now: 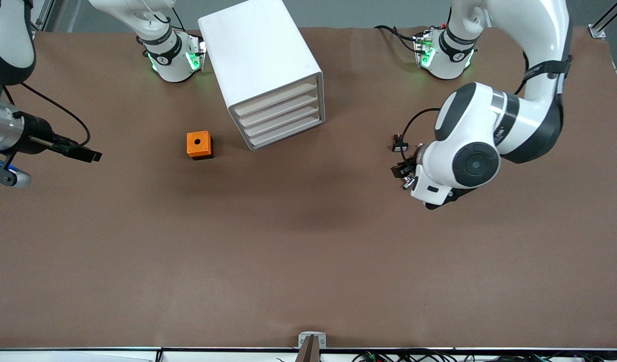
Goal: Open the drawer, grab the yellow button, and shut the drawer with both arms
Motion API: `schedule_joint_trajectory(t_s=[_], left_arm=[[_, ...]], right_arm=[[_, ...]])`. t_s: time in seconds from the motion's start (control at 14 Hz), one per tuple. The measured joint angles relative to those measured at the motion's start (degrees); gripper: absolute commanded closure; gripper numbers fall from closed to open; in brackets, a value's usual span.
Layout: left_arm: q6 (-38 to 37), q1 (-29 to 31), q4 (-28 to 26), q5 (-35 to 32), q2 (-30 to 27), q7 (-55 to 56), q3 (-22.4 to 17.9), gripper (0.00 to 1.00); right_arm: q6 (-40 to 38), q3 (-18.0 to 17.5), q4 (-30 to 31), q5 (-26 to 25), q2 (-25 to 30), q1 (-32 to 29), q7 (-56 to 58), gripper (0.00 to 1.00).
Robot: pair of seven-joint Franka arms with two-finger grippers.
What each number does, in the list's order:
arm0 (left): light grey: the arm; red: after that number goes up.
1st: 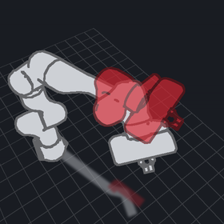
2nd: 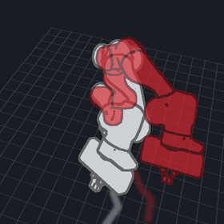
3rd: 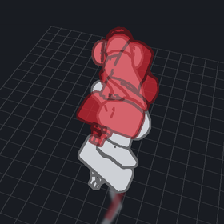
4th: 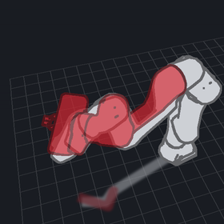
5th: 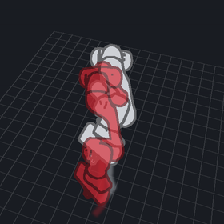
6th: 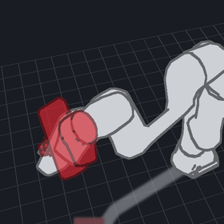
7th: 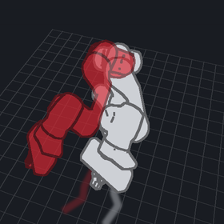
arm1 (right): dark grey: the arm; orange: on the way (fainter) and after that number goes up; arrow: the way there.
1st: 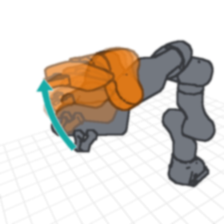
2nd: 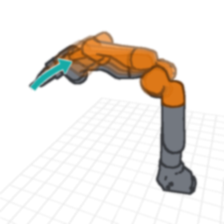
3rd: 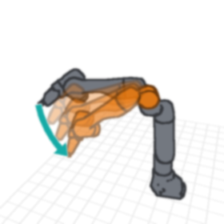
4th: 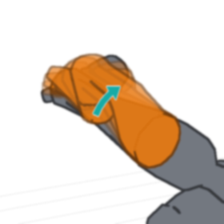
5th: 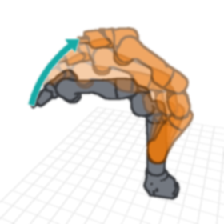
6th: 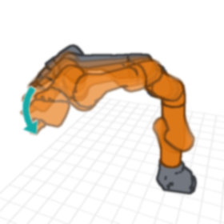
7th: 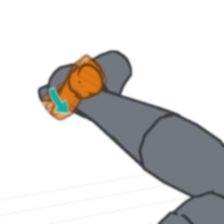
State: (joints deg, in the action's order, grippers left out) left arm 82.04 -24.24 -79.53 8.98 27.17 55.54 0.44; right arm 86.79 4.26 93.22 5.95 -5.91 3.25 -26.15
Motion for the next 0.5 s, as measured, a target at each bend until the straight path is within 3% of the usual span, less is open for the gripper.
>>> schedule_joint_trajectory(t_s=[0.5], left_arm=[[0.0, -3.1, 2.2, 12.6, 6.0, 21.0, 0.0, 0.00]], right_arm=[[0.5, -0.2, 0.0, 0.1, 0.0, 12.7, -20.5, 0.00]])
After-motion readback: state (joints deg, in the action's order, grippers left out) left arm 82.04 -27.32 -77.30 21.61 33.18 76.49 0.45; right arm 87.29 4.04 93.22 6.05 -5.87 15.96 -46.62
